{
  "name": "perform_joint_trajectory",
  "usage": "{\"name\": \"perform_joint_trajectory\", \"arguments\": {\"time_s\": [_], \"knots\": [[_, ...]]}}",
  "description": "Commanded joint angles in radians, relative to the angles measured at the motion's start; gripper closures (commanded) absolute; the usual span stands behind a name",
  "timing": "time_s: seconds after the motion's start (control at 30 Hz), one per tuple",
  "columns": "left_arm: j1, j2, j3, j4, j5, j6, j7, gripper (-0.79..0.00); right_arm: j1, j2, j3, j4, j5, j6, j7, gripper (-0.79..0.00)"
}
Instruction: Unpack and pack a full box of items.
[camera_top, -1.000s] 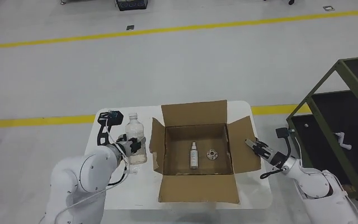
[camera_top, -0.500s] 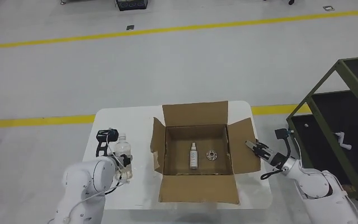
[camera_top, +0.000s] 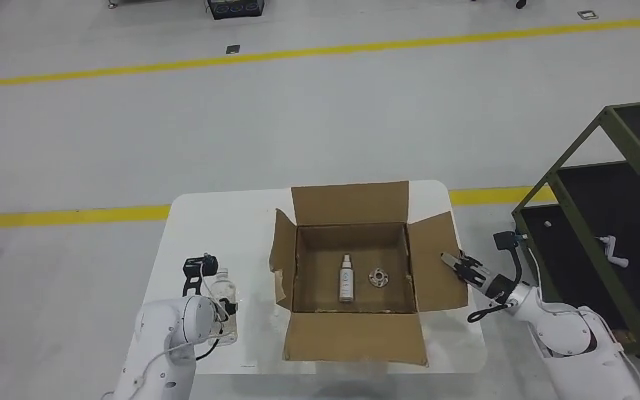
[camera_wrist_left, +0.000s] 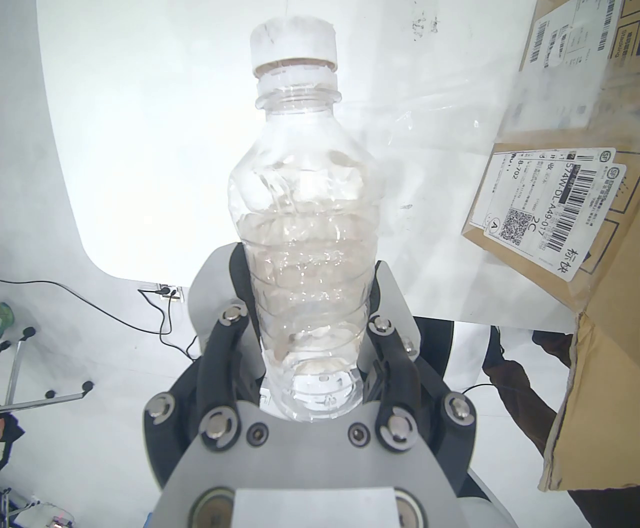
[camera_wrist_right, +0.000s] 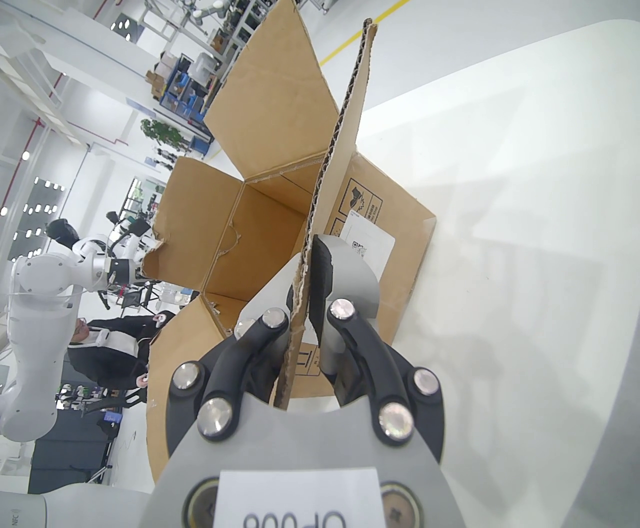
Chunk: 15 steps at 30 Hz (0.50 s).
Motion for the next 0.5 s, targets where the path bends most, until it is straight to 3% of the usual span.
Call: {"name": "perform_joint_trajectory", "arguments": {"time_s": [0.0,0.47], "knots": [[0.0,0.0,0.0,0.0,0.0,0.0,0.0,0.0,0.0,0.0,0.0,0.0,0.0,0.0,0.0,0.0],[0.009,0.0,0.0,0.011,-0.005,-0.009,0.03,0.0,0.0,0.0,0.0,0.0,0.0,0.0,0.0,0.0]]}}
